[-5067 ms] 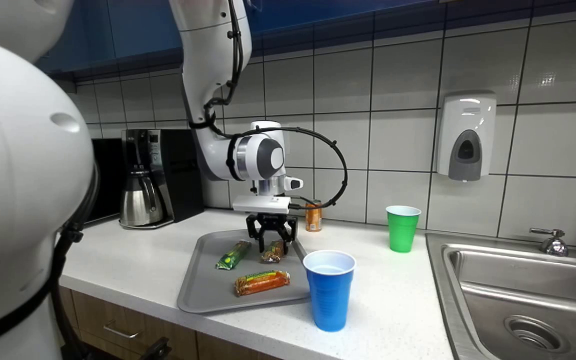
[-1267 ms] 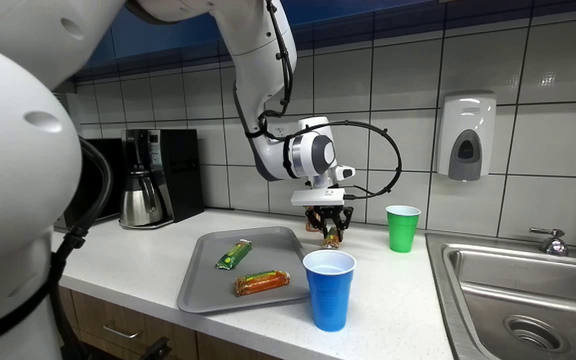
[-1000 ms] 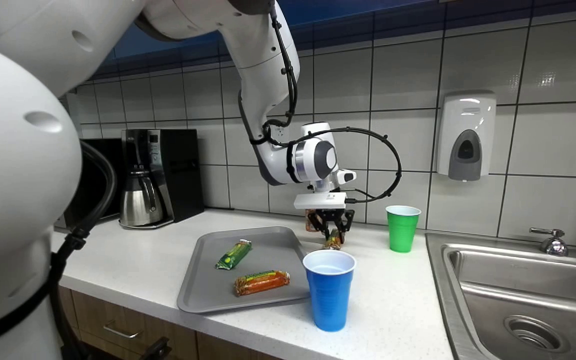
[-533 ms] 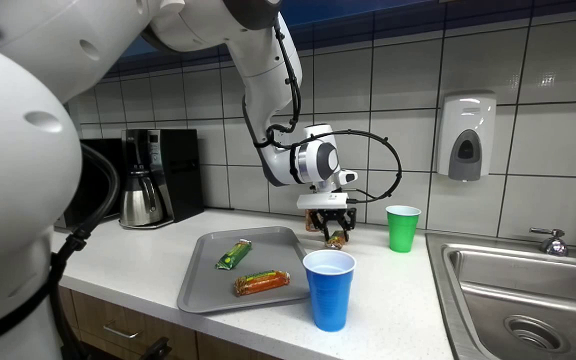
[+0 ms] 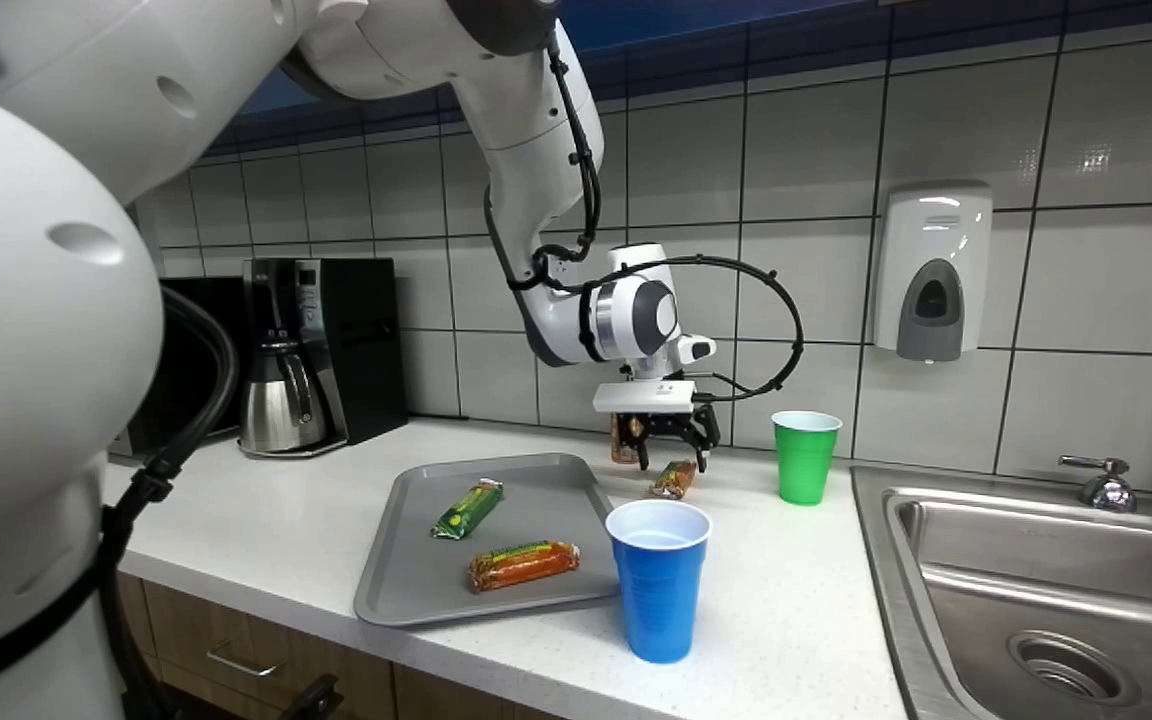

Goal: Remove the packets from the grey tray.

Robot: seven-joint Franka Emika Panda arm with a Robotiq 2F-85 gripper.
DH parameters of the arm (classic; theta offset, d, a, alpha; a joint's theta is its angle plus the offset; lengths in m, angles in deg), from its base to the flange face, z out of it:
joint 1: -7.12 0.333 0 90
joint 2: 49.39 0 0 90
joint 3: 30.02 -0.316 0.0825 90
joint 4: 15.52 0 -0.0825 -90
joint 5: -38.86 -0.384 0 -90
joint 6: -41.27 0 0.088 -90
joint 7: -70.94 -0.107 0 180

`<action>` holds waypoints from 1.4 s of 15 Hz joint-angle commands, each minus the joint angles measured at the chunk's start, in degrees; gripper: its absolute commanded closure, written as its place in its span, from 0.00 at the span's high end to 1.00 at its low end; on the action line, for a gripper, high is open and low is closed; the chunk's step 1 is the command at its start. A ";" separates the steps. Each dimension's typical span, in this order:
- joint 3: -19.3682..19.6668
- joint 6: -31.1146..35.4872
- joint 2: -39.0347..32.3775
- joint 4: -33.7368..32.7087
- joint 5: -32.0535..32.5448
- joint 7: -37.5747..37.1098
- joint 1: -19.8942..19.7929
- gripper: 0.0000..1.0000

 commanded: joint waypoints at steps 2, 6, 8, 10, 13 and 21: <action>-2.32 -0.64 4.87 4.15 -1.61 1.10 -1.78 1.00; -3.65 -0.54 8.04 8.14 -2.56 1.95 -2.35 1.00; -4.16 -0.52 9.92 10.33 -2.90 2.22 -2.50 1.00; -4.45 -0.44 11.88 12.56 -3.01 2.33 -2.52 1.00; -4.90 -0.52 14.96 15.85 -3.34 2.72 -2.66 1.00; -5.82 -1.79 22.35 24.99 -4.56 4.80 -2.56 1.00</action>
